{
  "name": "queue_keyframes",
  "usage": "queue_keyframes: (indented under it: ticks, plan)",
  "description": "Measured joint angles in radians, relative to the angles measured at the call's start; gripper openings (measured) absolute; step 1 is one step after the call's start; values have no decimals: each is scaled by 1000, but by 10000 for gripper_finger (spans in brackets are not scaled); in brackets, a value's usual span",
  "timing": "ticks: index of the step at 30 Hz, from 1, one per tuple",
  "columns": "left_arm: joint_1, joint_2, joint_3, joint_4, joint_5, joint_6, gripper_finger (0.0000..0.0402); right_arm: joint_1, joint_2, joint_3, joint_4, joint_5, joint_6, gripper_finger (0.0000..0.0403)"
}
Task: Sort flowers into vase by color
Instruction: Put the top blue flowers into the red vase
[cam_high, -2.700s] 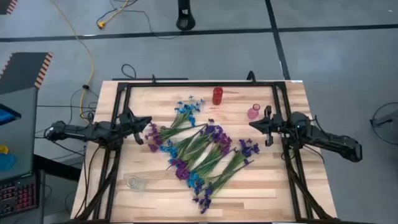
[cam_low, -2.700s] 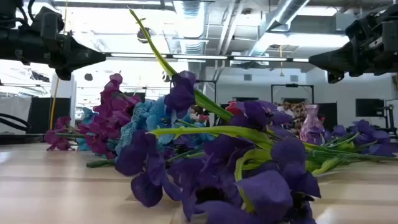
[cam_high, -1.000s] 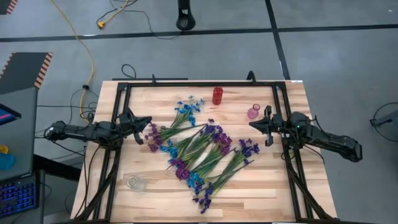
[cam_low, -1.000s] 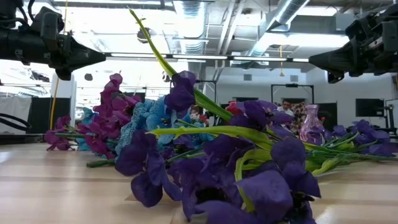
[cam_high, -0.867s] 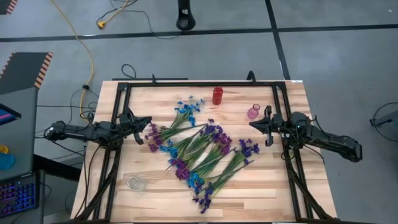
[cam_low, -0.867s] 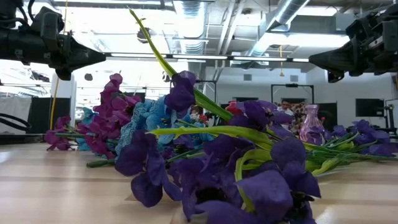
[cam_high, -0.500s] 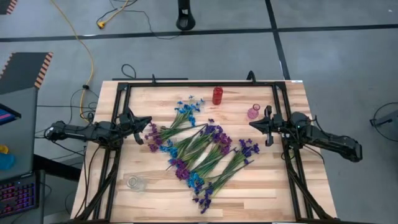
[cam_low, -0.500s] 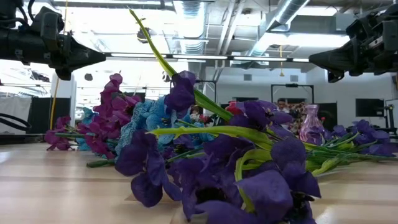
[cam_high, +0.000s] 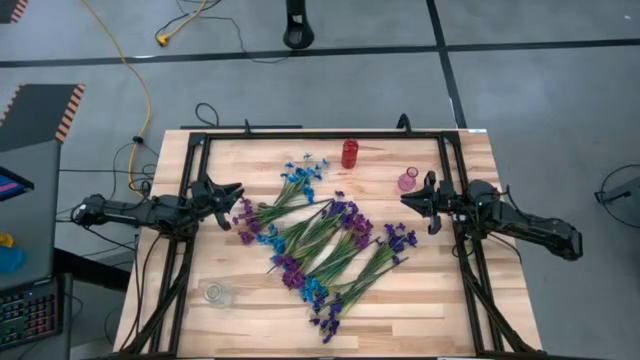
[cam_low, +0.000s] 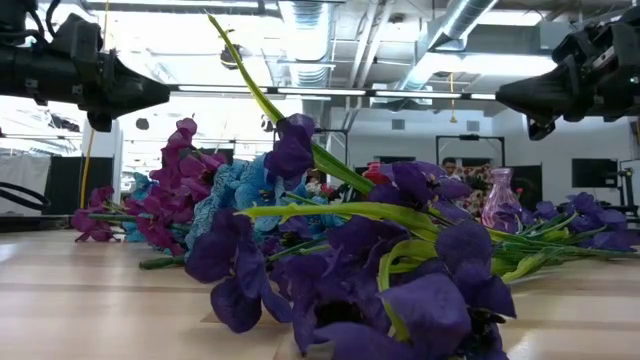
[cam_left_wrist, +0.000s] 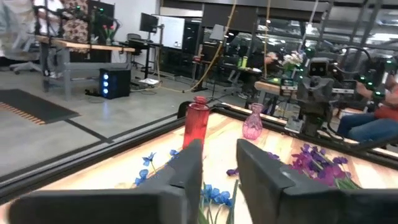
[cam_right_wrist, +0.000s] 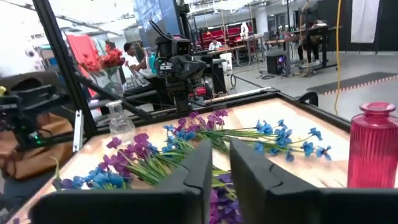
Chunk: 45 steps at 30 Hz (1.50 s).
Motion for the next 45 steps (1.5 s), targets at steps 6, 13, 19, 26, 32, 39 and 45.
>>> queue_keyframes:
  ticks: [6,13,19,26,32,39,45]
  plan:
    - [0,0,0,1,-20,-52,190,0,0,0,2,13,19,169]
    - [0,0,0,16,43,-89,255,0,0,2,2,103,18,243]
    - [0,41,0,117,47,-106,251,0,0,2,2,124,11,252]
    - [0,225,42,242,8,-67,249,0,0,2,2,124,10,253]
    - [33,483,190,217,-11,-67,249,0,0,2,1,125,8,253]
    - [129,778,418,-44,74,-132,249,0,0,3,0,126,8,253]
    - [237,986,598,-296,197,-148,248,0,0,4,-1,126,8,253]
